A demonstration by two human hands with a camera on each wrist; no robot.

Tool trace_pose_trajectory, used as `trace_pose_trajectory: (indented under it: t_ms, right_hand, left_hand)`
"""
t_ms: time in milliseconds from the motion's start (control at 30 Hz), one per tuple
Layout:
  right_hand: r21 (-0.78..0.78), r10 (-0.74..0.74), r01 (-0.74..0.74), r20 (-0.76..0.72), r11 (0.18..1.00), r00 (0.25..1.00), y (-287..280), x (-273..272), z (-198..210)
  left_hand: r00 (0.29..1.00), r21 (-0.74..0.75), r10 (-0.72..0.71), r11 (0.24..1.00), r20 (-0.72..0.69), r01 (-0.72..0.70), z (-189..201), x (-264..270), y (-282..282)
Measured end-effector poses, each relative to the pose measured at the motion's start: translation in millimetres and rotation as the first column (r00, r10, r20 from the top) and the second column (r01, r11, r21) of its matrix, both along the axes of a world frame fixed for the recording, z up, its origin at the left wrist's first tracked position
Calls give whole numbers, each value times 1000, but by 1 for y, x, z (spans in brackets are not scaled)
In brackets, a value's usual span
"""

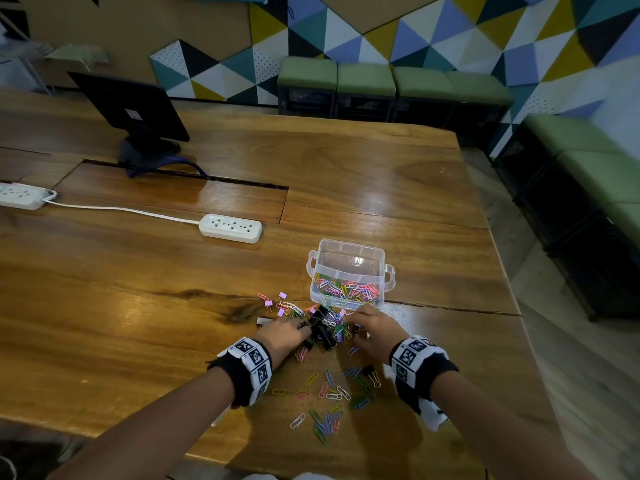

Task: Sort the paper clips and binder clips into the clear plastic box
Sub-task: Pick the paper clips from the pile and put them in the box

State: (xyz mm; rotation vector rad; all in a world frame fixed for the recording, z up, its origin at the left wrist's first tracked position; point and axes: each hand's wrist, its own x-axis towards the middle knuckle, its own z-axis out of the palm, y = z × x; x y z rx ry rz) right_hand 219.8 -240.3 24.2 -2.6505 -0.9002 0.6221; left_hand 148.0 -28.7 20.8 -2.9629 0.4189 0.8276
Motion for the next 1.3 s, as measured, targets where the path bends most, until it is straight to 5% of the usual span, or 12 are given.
trace_pose_trajectory:
  t_ms: [267, 600, 833, 1067, 1300]
  right_hand:
    - [-50, -50, 49, -18, 998, 999, 31, -18, -12]
    - [17, -72, 73, -80, 997, 994, 24, -37, -14]
    - [131, -237, 247, -87, 960, 968, -9, -34, -2]
    - [-32, -405, 404, -17, 914, 914, -40, -16, 2]
    - [-120, -375, 377, 42, 918, 926, -34, -11, 2]
  left_hand:
    - [975, -255, 222, 944, 24, -208, -1, 2, 4]
    - [936, -541, 321, 817, 141, -199, 15, 11, 7]
    - [898, -638, 392, 747, 200, -184, 39, 34, 1]
    - [854, -693, 454, 702, 255, -166, 48, 60, -9]
    - [709, -857, 701, 407, 73, -315, 37, 83, -21]
